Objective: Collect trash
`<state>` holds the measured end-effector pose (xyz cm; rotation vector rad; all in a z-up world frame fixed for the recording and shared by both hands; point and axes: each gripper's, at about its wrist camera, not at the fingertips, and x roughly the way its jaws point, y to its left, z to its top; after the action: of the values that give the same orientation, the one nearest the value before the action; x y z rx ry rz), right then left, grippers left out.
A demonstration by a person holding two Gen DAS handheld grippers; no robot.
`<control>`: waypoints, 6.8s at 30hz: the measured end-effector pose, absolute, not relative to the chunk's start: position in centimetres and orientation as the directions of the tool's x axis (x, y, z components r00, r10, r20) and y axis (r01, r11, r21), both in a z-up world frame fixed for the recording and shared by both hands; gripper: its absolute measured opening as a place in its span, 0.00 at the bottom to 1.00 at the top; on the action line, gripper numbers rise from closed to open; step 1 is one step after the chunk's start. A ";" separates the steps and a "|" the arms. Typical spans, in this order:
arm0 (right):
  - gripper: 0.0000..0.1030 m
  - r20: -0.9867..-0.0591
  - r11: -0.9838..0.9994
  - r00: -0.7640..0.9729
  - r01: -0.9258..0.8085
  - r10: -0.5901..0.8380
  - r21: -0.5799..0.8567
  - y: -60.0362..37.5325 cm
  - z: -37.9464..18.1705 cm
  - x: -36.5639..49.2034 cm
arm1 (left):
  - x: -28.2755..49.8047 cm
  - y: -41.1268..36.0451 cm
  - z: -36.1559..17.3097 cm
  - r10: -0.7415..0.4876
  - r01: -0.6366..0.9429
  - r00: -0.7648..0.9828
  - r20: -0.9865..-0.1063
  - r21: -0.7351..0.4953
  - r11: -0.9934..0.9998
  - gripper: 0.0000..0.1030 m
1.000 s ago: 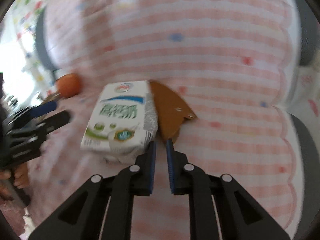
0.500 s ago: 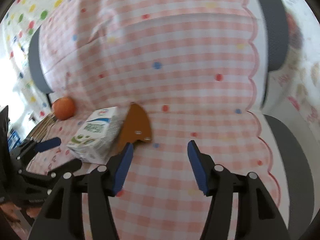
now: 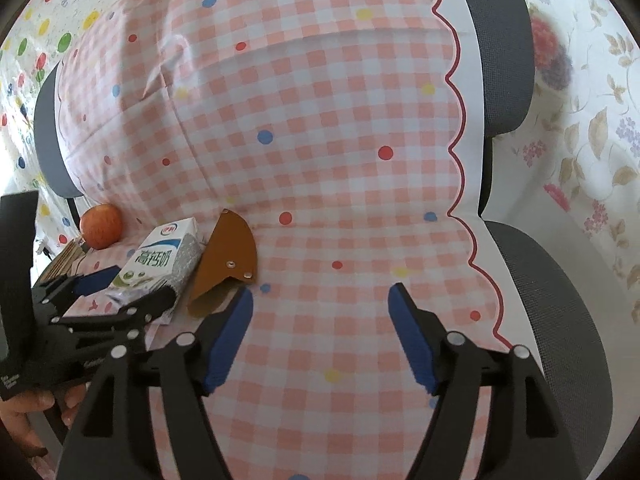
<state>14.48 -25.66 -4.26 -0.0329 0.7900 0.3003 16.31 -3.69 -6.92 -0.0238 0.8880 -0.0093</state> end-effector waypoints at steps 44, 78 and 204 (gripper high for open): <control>0.51 -0.715 0.896 0.593 -0.430 0.372 0.109 -17.4 -3.0 9.3 | 3.9 3.0 -2.2 -0.136 0.090 0.760 -0.635 -0.105 0.990 0.71; 0.51 -0.617 0.998 0.786 0.014 0.027 0.061 -34.8 1.0 -19.0 | -13.4 -16.1 -2.1 -0.554 0.620 0.577 -0.600 -0.121 0.776 0.72; 0.94 -0.617 0.967 0.759 -0.255 0.208 0.012 -22.5 6.4 -14.9 | -14.6 4.4 6.0 0.078 -0.063 0.731 -0.678 0.047 0.997 0.94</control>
<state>-14.88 -22.50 6.36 -0.0738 0.6623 0.2520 -14.60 4.36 6.01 0.0210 0.7468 0.0780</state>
